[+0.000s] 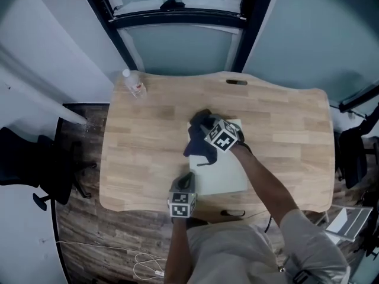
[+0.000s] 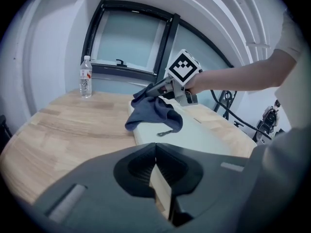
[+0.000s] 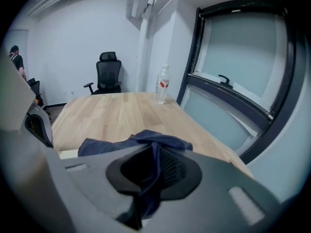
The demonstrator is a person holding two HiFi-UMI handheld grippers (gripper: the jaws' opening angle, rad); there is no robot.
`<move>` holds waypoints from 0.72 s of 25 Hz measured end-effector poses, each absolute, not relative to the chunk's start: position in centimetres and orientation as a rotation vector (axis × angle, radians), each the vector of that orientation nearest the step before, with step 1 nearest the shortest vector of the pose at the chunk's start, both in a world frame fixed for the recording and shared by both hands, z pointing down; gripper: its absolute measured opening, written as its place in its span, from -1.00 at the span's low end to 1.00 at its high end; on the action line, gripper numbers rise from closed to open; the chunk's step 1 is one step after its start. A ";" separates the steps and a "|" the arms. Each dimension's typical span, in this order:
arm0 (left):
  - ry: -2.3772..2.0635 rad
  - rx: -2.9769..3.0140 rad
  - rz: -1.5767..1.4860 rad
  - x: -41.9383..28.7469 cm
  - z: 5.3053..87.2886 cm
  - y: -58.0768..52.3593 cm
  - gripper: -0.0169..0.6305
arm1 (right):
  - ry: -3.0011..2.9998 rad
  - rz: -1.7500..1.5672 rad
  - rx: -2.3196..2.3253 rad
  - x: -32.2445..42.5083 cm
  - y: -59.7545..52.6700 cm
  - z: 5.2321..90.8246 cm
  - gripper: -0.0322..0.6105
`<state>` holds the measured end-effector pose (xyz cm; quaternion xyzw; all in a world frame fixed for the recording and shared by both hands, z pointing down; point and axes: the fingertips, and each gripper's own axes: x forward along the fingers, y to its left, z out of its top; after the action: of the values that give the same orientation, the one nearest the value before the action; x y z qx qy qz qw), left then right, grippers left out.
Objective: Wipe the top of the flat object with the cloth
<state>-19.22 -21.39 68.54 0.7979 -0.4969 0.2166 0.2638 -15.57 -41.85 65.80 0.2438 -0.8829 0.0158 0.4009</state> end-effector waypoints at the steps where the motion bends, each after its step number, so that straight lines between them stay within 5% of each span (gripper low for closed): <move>1: -1.348 2.156 0.590 -19.1 68.3 -21.3 -0.92 | -2.227 0.034 0.648 -14.5 -42.1 65.6 -0.75; 18: -1.574 2.133 0.463 -13.7 61.7 -17.3 -0.92 | -2.337 0.224 1.102 1.5 -29.3 58.6 -0.75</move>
<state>-13.65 -17.35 61.66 0.7726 -0.5701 0.1676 0.2234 1.52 -29.26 58.60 0.4090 -0.8675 0.0832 0.2707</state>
